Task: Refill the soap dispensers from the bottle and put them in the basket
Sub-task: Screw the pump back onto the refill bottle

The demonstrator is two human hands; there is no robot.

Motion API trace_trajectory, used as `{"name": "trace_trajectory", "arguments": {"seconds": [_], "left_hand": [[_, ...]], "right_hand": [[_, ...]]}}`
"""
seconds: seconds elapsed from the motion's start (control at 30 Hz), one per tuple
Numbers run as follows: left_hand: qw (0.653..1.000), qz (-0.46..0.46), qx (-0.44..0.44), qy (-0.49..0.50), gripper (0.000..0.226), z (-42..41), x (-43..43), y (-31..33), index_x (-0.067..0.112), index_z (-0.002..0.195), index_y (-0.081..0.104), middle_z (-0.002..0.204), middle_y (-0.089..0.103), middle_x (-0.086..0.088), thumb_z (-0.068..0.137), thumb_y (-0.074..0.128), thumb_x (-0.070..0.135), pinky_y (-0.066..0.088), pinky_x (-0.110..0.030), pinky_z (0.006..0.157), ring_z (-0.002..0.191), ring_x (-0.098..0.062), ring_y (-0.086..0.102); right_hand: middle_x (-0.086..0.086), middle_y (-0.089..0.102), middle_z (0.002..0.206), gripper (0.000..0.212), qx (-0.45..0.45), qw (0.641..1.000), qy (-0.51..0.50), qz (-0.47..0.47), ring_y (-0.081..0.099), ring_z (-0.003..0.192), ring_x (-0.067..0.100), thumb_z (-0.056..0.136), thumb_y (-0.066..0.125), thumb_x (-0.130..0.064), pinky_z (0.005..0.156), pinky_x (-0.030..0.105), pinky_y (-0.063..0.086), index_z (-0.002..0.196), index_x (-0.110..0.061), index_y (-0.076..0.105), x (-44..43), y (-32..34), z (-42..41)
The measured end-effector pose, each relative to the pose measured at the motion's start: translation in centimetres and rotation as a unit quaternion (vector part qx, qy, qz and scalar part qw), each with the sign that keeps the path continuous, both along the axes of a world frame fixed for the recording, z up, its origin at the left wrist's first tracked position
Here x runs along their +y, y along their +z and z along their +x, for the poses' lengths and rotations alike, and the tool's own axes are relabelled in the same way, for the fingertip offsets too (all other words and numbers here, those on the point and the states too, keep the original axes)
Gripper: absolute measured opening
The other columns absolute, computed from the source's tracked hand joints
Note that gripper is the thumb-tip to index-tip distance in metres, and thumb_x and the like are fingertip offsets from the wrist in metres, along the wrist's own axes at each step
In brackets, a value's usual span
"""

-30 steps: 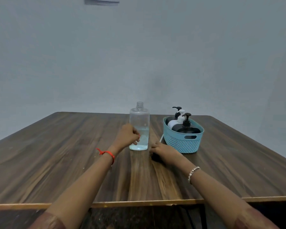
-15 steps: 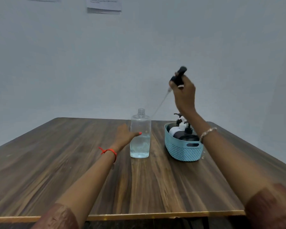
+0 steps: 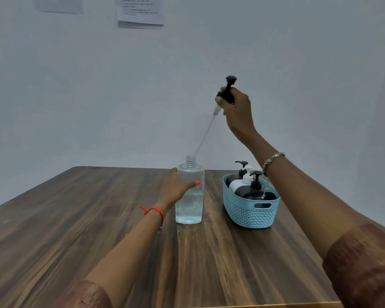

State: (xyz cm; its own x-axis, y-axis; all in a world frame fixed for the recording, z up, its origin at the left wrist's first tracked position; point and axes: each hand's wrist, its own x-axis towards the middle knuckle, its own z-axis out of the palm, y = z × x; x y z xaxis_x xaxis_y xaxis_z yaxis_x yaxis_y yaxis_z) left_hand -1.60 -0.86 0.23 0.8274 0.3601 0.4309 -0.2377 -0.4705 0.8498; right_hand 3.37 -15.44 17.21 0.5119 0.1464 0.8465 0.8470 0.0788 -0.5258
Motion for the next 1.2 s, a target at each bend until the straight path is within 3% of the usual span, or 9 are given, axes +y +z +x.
{"name": "trace_trajectory", "arguments": {"seconds": [0.17,0.33,0.53,0.7,0.83,0.93,1.07,1.2], "left_hand": [[1.000,-0.010,-0.017,-0.006,0.058,0.5,0.5,-0.4,0.015,0.120,0.057,0.116,0.066,-0.002,0.069,0.081,0.026,0.051,-0.046,0.093,0.105,-0.018,0.063],[1.000,-0.019,0.004,0.015,0.073,1.4,1.2,-1.2,0.018,0.127,0.044,0.125,0.058,-0.002,0.067,0.081,0.036,0.049,-0.046,0.096,0.110,-0.018,0.057],[0.999,-0.046,-0.005,-0.001,0.075,2.1,1.1,-1.7,0.014,0.132,0.033,0.131,0.049,-0.005,0.073,0.077,0.032,0.047,-0.042,0.099,0.115,-0.020,0.053],[0.997,-0.072,-0.004,-0.009,0.073,2.3,1.0,-2.1,0.012,0.133,0.027,0.124,0.046,-0.002,0.078,0.073,0.026,0.047,-0.043,0.099,0.117,-0.024,0.052],[0.997,-0.080,-0.005,-0.013,0.073,2.6,1.1,-2.3,0.012,0.133,0.026,0.130,0.046,-0.006,0.078,0.073,0.026,0.045,-0.039,0.100,0.118,-0.023,0.050],[0.996,-0.091,-0.008,-0.012,0.075,2.8,1.1,-2.5,0.012,0.136,0.024,0.131,0.045,-0.007,0.079,0.072,0.024,0.046,-0.040,0.100,0.119,-0.024,0.050],[0.995,-0.094,-0.015,-0.013,0.071,2.7,1.0,-2.5,0.013,0.133,0.026,0.126,0.045,-0.003,0.080,0.071,0.023,0.047,-0.022,0.083,0.112,-0.019,0.051],[0.995,-0.099,-0.005,-0.014,0.076,2.6,1.0,-2.4,0.011,0.137,0.023,0.132,0.043,-0.007,0.080,0.071,0.024,0.045,-0.037,0.099,0.120,-0.024,0.048]], "right_hand": [[0.005,0.062,0.090,0.015,0.038,0.996,0.022,-0.082,0.055,0.080,0.015,0.084,0.061,-0.003,0.068,0.018,0.043,0.098,0.002,0.064,1.9,-2.4,1.5],[0.005,0.065,0.088,0.011,0.069,0.976,0.039,-0.202,0.060,0.084,0.015,0.081,0.067,-0.007,0.078,0.022,0.044,0.090,-0.001,0.068,4.0,-6.5,2.5],[0.002,0.067,0.087,0.015,0.096,0.979,0.055,-0.171,0.060,0.079,0.007,0.080,0.068,-0.011,0.067,0.003,0.042,0.092,-0.001,0.070,5.0,-8.0,3.3],[0.001,0.066,0.082,0.012,0.105,0.964,0.045,-0.239,0.058,0.071,0.001,0.079,0.068,-0.009,0.062,0.007,0.041,0.087,0.001,0.069,5.2,-8.8,4.0],[-0.001,0.066,0.074,0.017,0.112,0.970,0.046,-0.211,0.058,0.062,-0.007,0.075,0.074,-0.012,0.057,0.001,0.040,0.085,0.002,0.071,5.4,-10.7,4.3],[0.005,0.070,0.081,0.022,0.117,0.978,0.038,-0.170,0.065,0.072,0.008,0.071,0.078,-0.014,0.067,0.009,0.048,0.088,-0.001,0.071,5.6,-11.3,4.2],[0.011,0.072,0.084,0.025,0.124,0.982,0.025,-0.143,0.068,0.077,0.017,0.069,0.080,-0.016,0.073,0.023,0.052,0.088,-0.001,0.072,5.9,-11.6,3.9],[0.008,0.071,0.085,0.026,0.139,0.981,0.053,-0.128,0.067,0.074,0.010,0.070,0.079,-0.013,0.071,0.014,0.053,0.093,-0.003,0.072,5.7,-11.8,4.1]]}}
